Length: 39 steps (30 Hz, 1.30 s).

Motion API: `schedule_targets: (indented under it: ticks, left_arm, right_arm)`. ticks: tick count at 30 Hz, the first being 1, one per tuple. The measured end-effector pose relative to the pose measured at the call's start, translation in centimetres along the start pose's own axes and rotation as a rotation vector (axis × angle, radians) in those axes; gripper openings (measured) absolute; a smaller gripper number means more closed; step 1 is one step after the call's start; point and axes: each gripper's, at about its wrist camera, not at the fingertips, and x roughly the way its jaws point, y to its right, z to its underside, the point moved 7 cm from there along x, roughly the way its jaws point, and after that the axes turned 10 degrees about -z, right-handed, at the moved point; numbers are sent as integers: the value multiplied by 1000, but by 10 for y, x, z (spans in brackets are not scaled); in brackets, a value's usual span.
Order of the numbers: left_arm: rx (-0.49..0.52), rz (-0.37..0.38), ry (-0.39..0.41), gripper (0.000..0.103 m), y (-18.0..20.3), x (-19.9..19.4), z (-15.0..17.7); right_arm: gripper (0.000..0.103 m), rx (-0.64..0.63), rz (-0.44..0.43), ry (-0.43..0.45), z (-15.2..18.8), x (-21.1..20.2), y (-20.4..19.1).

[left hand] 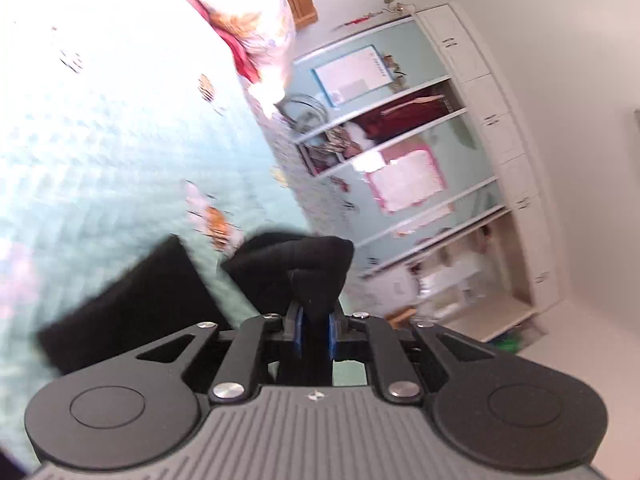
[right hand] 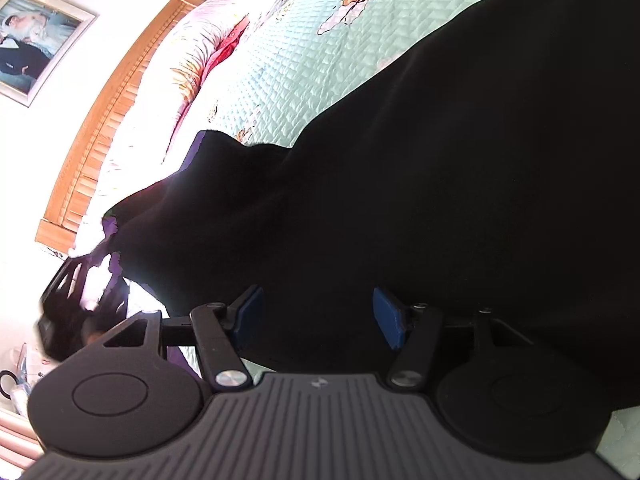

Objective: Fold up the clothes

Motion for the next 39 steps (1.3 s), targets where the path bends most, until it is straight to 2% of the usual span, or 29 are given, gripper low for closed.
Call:
schedule_targets:
  ticks: [2, 4, 5, 6, 8, 10, 13, 16, 18, 20, 23, 29, 33, 39]
  left_arm:
    - [29, -128, 8, 15, -24, -11, 10]
    - [-33, -186, -21, 30, -50, -15, 20]
    - [-70, -203, -38, 42, -63, -15, 25]
    - [-85, -219, -46, 44, -71, -15, 27]
    - [-91, -212, -68, 44, -80, -17, 25]
    - [-110, -203, -56, 44, -84, -27, 17]
    - [-158, -204, 31, 49, -75, -51, 0]
    - [-187, -249, 115, 60, -73, -76, -10]
    - [-242, -258, 83, 66, -79, -79, -5]
    - [-280, -309, 14, 66, -85, -70, 5]
    - [-306, -342, -43, 66, -90, -55, 20]
    - [-264, -282, -54, 70, -75, -44, 22]
    - [-228, -274, -58, 70, -73, -34, 25]
    - [-280, -251, -26, 72, -78, -18, 21]
  right_arm:
    - [62, -9, 5, -8, 0, 5, 0]
    - [62, -16, 15, -13, 1, 7, -1]
    - [62, -19, 18, -14, 1, 7, -1]
    - [62, -23, 18, -17, 2, 7, -1]
    - [62, -30, 18, -22, 3, 7, -1]
    - [62, -33, 16, -23, 4, 6, 0]
    - [62, -28, 9, -19, 5, 6, 2]
    - [62, -24, 7, -16, 6, 6, 4]
    - [62, -29, 8, -16, 6, 8, 4]
    - [62, -32, 8, -15, 6, 11, 4]
    - [62, -29, 4, -13, 6, 9, 5]
    - [62, -27, 1, -8, 7, 11, 7]
    - [62, -25, -1, -5, 10, 14, 7]
    - [62, -28, -7, 2, 16, 15, 11]
